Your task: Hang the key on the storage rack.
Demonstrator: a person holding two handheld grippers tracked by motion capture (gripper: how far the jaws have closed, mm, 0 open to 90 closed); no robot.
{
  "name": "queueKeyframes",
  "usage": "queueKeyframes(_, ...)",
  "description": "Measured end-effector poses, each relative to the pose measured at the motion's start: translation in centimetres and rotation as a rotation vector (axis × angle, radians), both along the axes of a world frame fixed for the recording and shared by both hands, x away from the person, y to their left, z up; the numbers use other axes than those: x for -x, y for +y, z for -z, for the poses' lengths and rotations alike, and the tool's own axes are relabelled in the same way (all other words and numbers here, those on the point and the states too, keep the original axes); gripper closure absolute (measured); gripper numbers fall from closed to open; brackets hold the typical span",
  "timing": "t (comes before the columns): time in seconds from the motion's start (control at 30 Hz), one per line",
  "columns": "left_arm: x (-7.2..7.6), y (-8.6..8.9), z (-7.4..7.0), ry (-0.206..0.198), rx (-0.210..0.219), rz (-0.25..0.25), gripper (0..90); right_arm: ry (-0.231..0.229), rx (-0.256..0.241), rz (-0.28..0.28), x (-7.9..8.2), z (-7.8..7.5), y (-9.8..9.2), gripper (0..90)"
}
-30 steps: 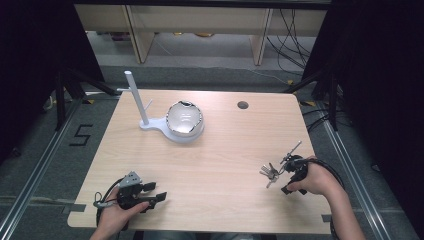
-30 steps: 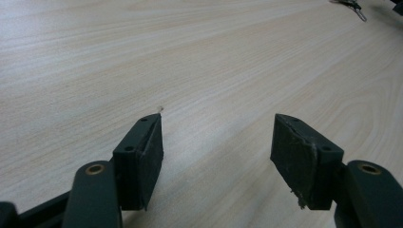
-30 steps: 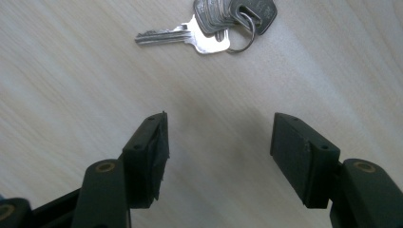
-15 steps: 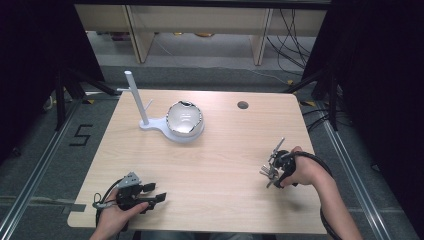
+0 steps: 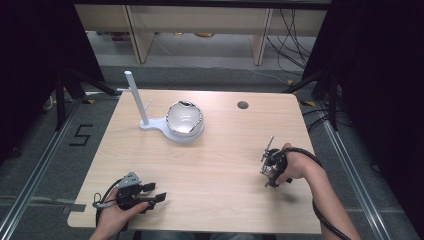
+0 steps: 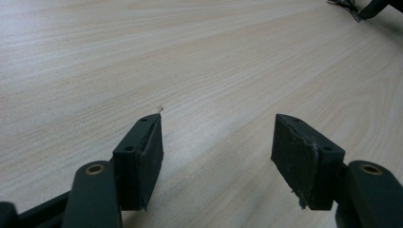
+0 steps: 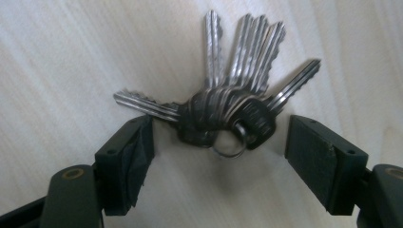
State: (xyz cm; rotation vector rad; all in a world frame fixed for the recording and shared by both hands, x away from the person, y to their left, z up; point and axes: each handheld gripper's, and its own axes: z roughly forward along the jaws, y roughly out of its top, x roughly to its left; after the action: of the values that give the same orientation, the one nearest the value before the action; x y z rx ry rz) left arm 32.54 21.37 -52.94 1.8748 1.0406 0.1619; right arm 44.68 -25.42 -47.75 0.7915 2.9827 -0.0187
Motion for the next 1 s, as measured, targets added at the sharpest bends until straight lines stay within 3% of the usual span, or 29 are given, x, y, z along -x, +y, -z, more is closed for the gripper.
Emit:
queueKeyframes(0.07,0.0,0.0,0.0,0.000,0.000,0.000,34.3,-0.006,0.001,0.012,0.0,0.0,0.1,24.8)
queueKeyframes(0.13,0.0,0.0,0.0,0.001,0.001,0.000,34.3,0.001,-0.009,-0.013,-0.4,0.2,0.2,23.9)
queueKeyframes(0.17,0.0,0.0,0.0,0.001,0.002,0.000,34.3,0.019,-0.009,0.013,-0.6,0.1,0.6,23.4)
queueKeyframes(0.3,0.0,0.0,0.0,0.002,0.003,0.001,34.3,0.012,-0.017,0.021,-1.0,0.1,0.9,25.4)
queueKeyframes(0.4,0.0,0.0,0.0,0.003,0.005,0.000,34.3,0.006,-0.008,0.047,-1.2,0.0,1.1,31.3)
queueKeyframes(0.43,0.0,0.0,0.0,0.002,0.005,0.001,34.3,0.017,-0.013,0.078,-1.1,-0.2,1.5,38.8)
queueKeyframes(0.5,0.0,0.0,0.0,0.002,0.002,0.002,34.3,0.020,0.001,0.086,-1.2,-0.3,1.6,45.4)
queueKeyframes(0.53,0.0,0.0,0.0,0.002,0.001,0.003,34.3,0.029,-0.021,0.117,-1.1,-0.3,1.7,48.9)
queueKeyframes(0.67,0.0,0.0,0.0,0.002,0.003,0.003,34.2,0.027,-0.012,0.140,-1.1,-0.4,1.8,58.2)
queueKeyframes(0.7,0.0,0.0,0.0,0.003,0.004,0.002,34.2,0.031,-0.006,0.106,-1.1,-0.5,1.8,63.8)
queueKeyframes(0.83,0.0,0.0,0.0,0.002,0.004,0.004,34.2,0.044,0.009,0.027,-1.1,-0.5,2.0,65.2)
queueKeyframes(0.97,0.1,-0.1,0.0,0.001,0.004,0.008,34.2,0.037,0.005,0.003,-1.1,-0.4,1.9,64.8)
queueKeyframes(1.0,0.1,-0.1,0.0,0.002,0.005,0.009,34.2,0.035,-0.003,0.000,-1.1,-0.4,1.9,58.7)
